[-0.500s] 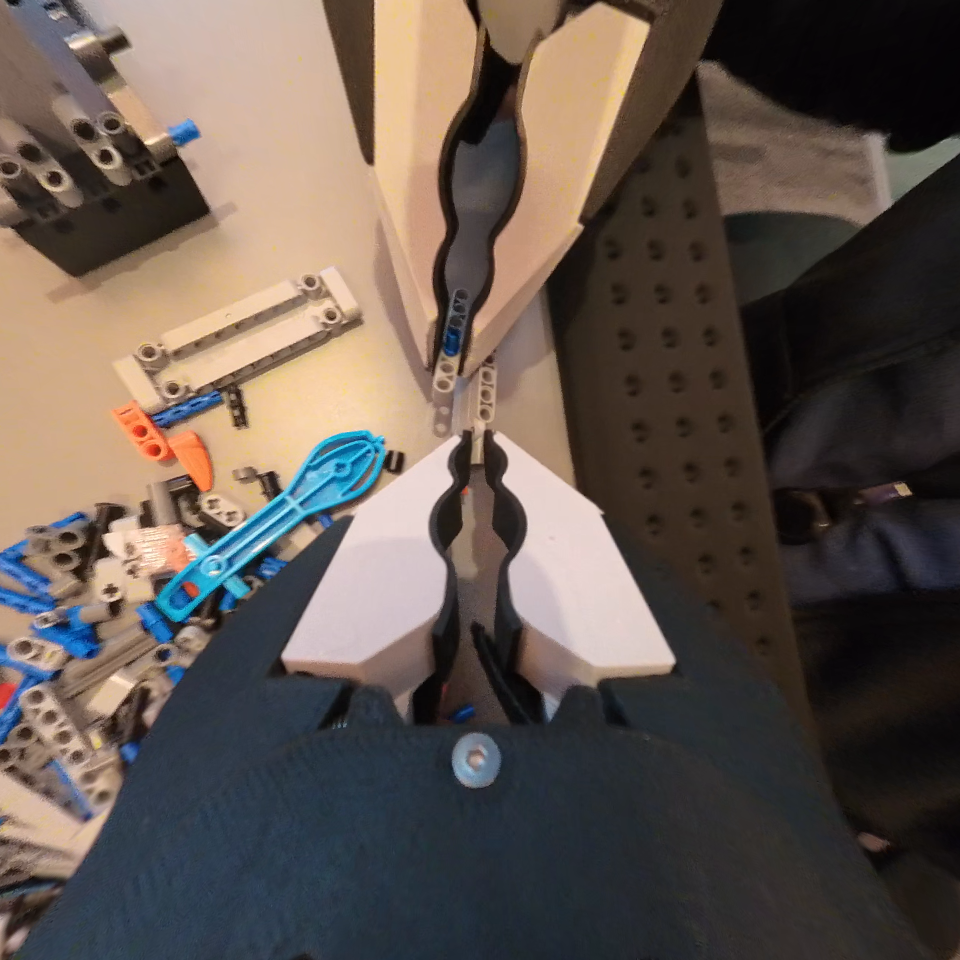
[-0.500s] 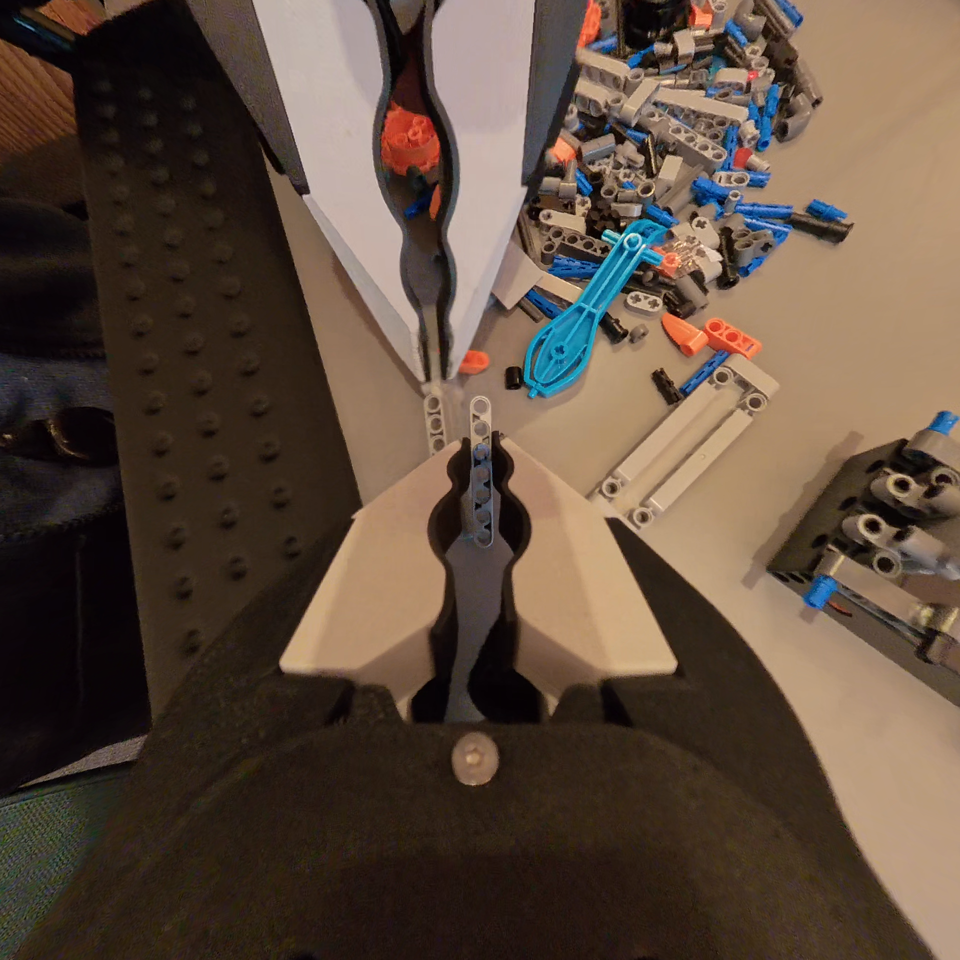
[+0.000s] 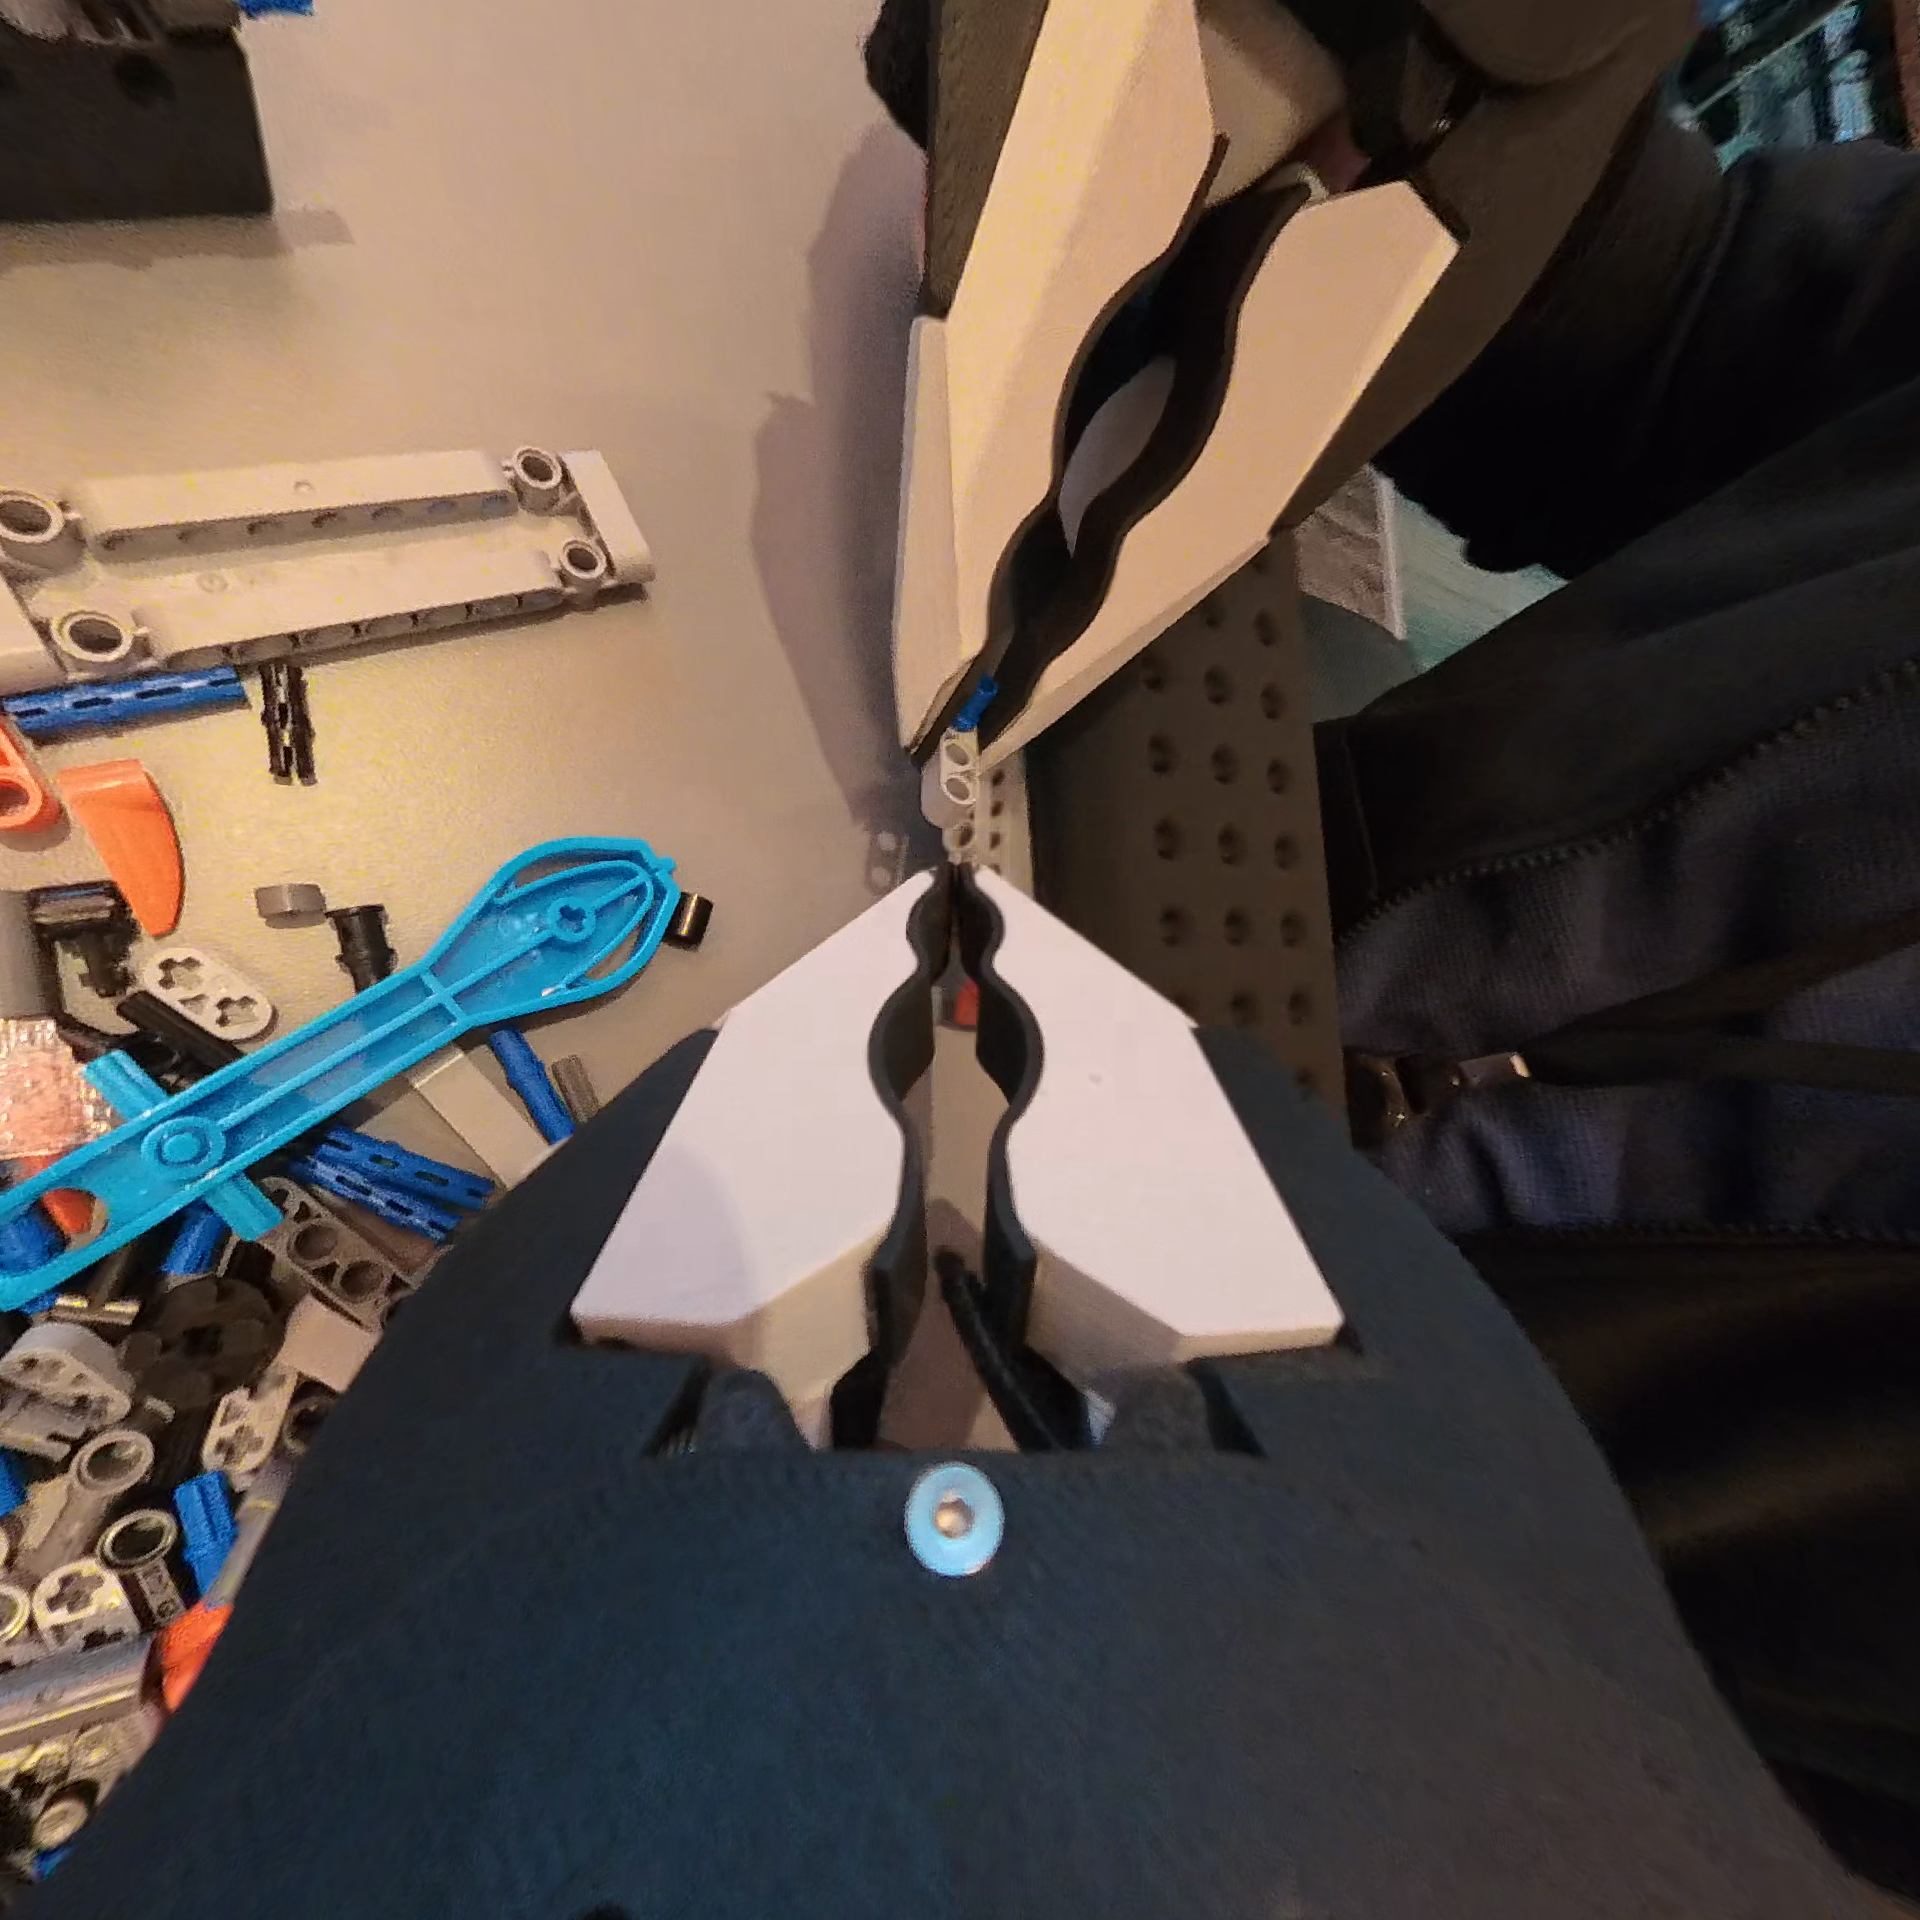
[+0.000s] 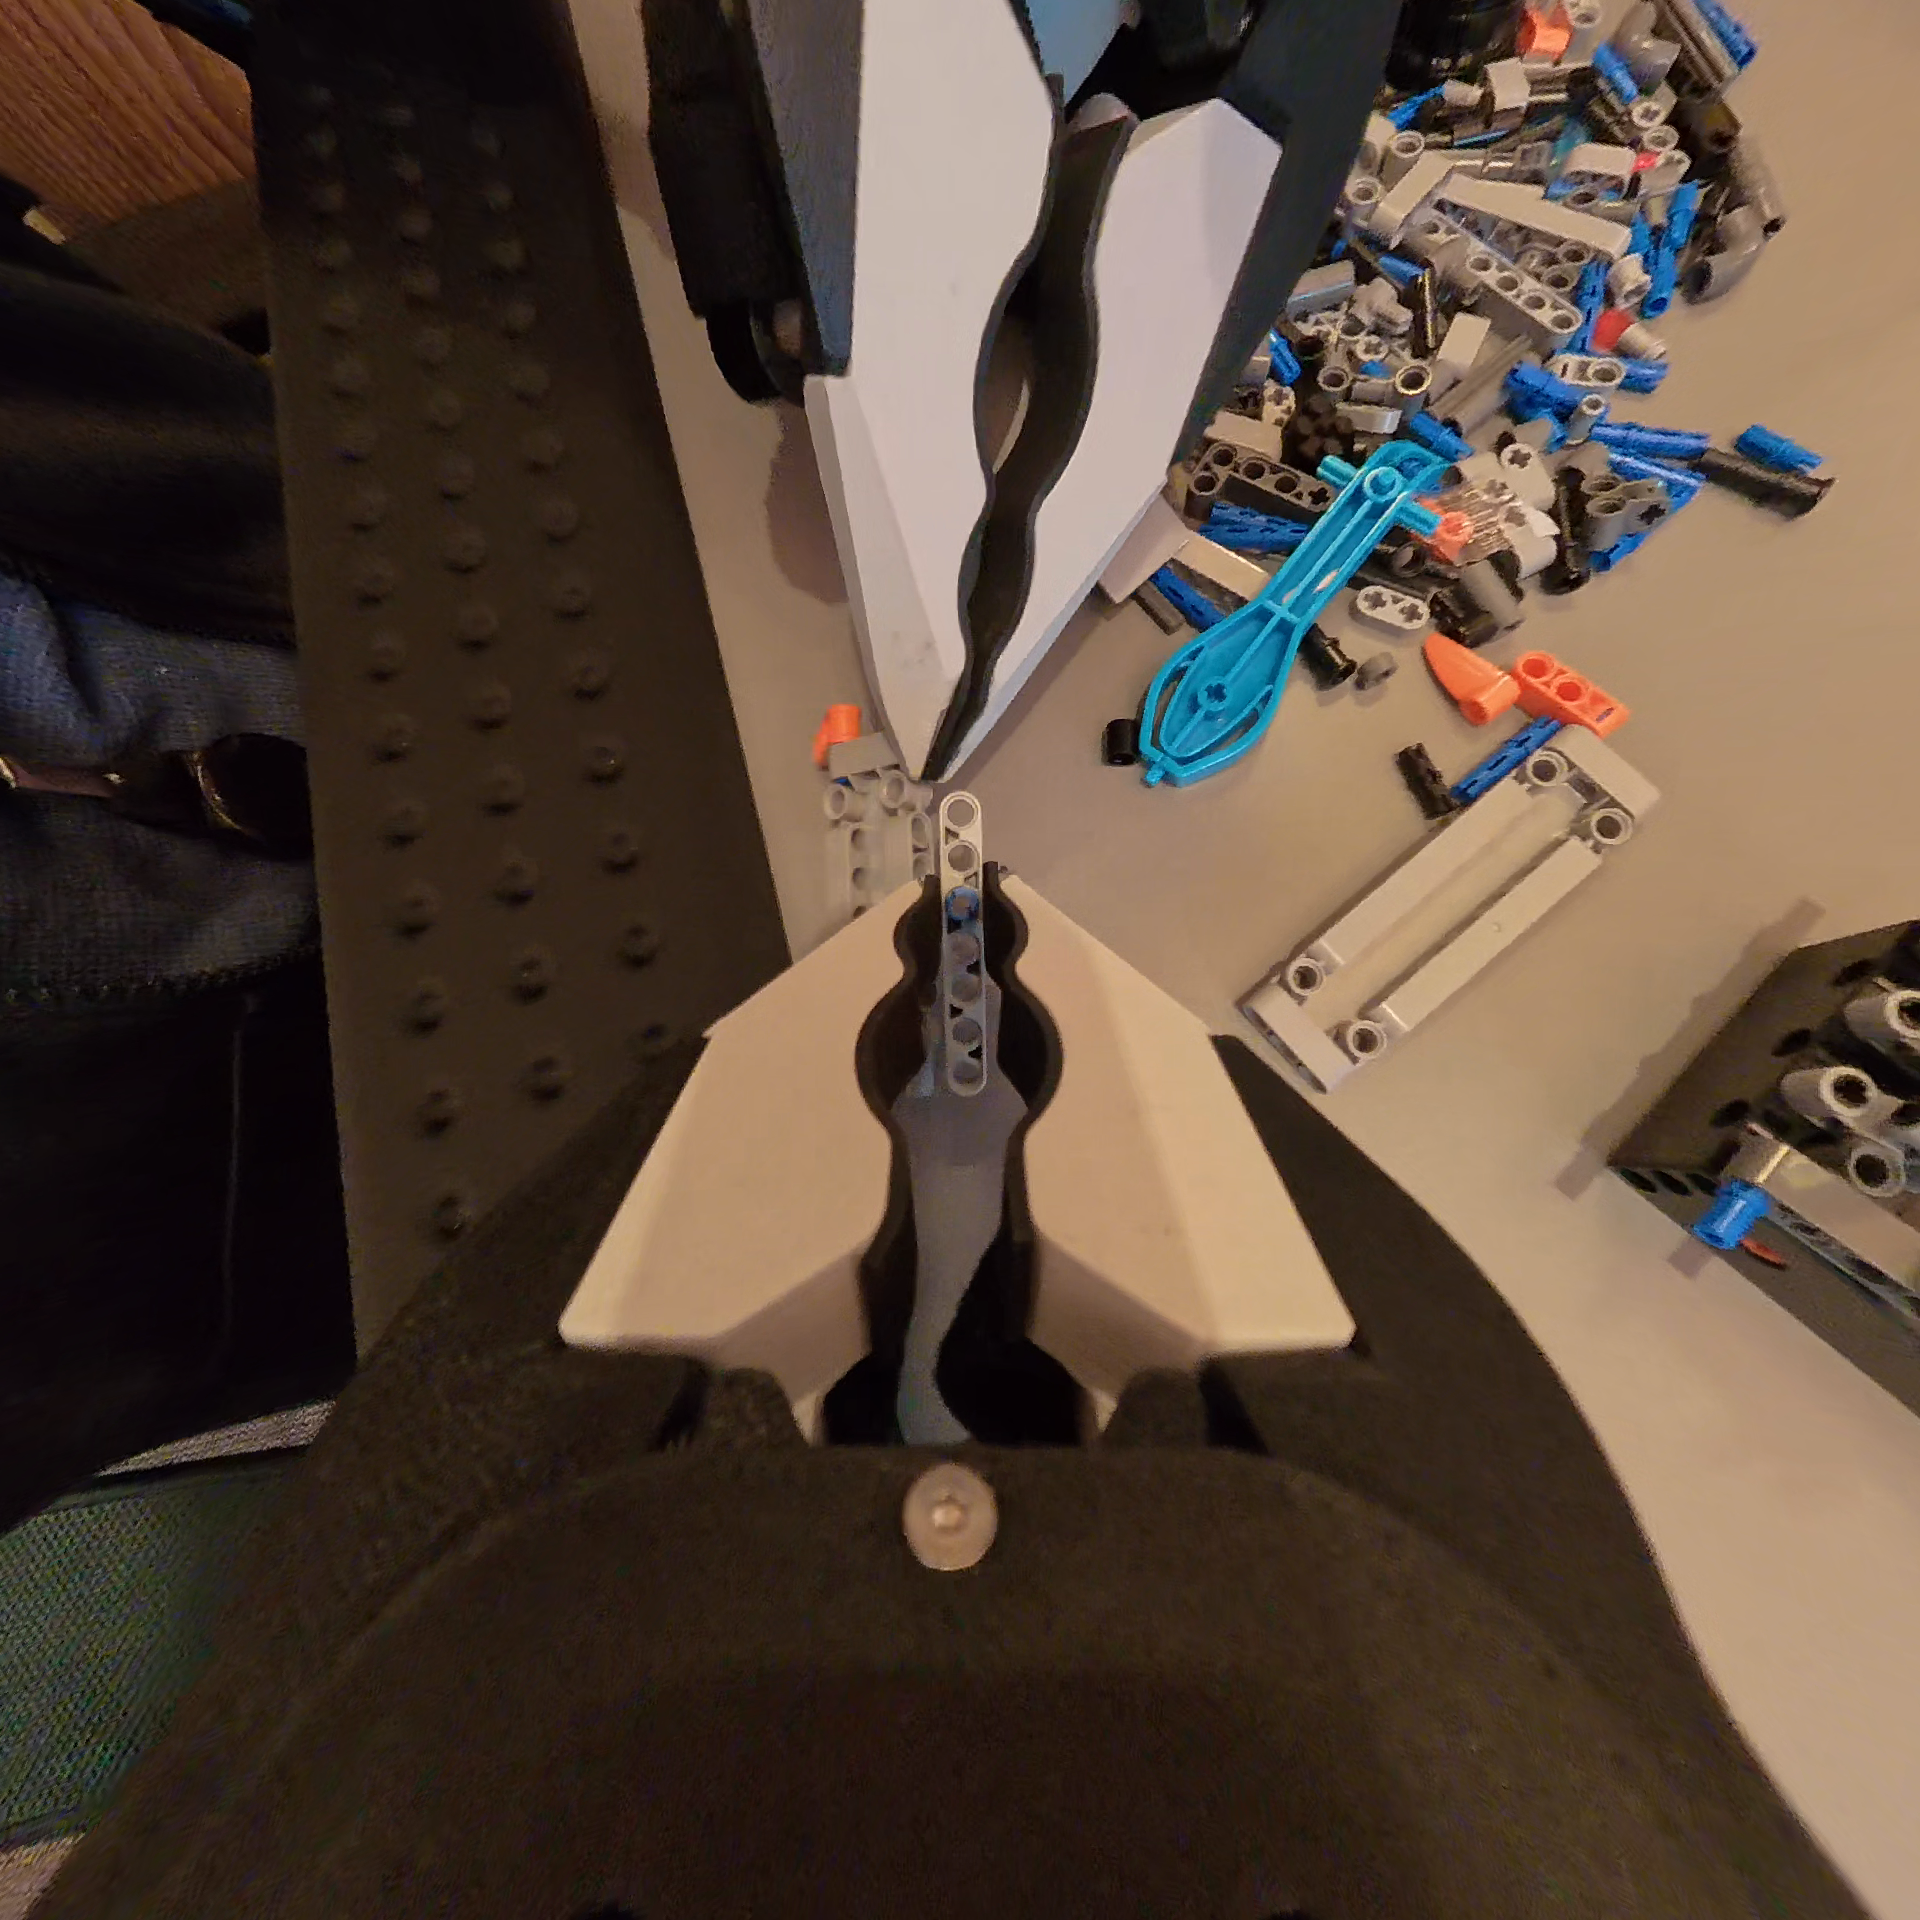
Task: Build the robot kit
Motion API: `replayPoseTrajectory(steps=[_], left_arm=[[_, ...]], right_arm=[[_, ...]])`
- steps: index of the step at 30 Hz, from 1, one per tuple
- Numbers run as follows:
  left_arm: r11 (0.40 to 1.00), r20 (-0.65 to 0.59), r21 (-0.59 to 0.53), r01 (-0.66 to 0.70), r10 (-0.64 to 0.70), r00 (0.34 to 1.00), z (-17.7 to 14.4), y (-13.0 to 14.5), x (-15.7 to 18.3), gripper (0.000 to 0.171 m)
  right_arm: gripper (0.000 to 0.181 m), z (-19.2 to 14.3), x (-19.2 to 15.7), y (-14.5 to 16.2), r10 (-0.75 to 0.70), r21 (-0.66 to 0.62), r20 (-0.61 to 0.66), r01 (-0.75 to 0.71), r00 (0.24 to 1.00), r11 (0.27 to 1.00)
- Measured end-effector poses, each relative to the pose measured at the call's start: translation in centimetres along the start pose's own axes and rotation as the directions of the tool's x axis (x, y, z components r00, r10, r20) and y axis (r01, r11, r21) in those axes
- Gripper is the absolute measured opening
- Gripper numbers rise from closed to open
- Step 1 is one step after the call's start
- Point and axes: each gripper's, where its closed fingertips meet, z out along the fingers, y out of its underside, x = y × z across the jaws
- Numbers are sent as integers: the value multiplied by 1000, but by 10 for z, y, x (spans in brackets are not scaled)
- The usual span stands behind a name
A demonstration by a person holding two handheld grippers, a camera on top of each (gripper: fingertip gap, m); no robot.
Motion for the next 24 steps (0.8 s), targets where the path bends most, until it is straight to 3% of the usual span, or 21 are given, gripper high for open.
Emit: replayPoseTrajectory(steps=[5, 11, 18, 22, 24], left_arm=[[1000, -7, 14, -16, 16, 1000, 5, 5, 8, 9], [992, 140, -60, -111, 118, 983, 12, 16, 0, 34], [961, 254, -156, -227, 261, 931, 18, 22, 1, 22], [903, 363, -227, -364, 425, 829, 19, 22, -1, 22], [828, 437, -290, -480, 561, 704, 17, 18, -2, 22]], right_arm=[[6, 5, -4, 7, 12, -11, 23, -11, 1000, 1000], [6, 1, -1, 8, 33, 15, 26, -34, 999, 999], [6, 1, -1, 8, 50, 19, 44, -51, 998, 999], [6, -3, -2, 6, 91, 38, 90, -94, 992, 995], [6, -4, -4, 6, 126, 36, 136, -132, 983, 991]])
